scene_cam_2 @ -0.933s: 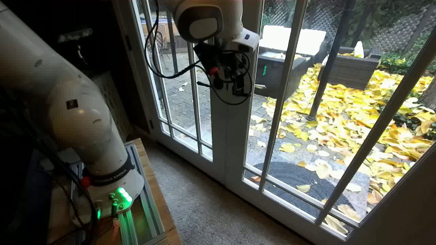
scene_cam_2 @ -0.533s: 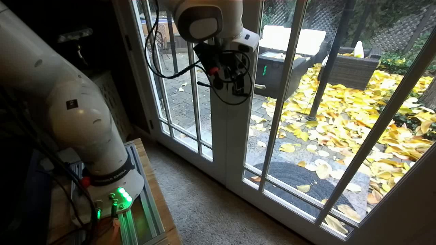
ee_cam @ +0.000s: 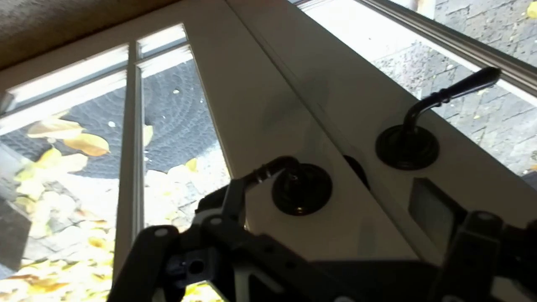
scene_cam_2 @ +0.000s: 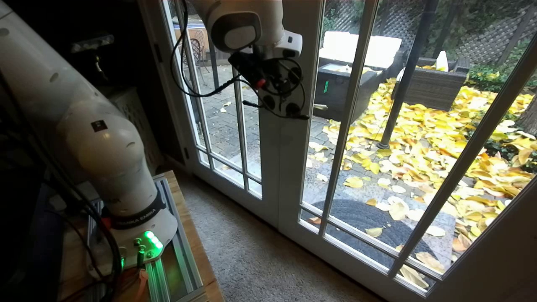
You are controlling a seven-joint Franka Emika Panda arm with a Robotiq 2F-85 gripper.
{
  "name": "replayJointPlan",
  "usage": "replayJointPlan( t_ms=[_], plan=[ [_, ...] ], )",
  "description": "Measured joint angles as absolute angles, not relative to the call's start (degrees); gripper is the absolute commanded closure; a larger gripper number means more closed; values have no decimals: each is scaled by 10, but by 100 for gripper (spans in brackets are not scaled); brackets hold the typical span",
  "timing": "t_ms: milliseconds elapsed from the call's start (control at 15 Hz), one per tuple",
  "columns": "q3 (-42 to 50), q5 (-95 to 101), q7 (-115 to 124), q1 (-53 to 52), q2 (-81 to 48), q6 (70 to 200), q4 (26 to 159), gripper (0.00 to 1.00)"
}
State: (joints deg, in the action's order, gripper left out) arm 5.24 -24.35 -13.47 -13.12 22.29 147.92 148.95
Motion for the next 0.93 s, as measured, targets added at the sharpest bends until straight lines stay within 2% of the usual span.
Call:
replayJointPlan(
  t_ms=[400, 667, 800, 933],
  plan=[
    [76, -388, -280, -219, 193, 1594, 1507, 69],
    [141, -551, -445, -312, 170, 1674, 1504, 95],
    [173, -629, -527, -355, 164, 1679, 1494, 100],
    [197, -700, -601, -388, 155, 1679, 1482, 100]
  ],
)
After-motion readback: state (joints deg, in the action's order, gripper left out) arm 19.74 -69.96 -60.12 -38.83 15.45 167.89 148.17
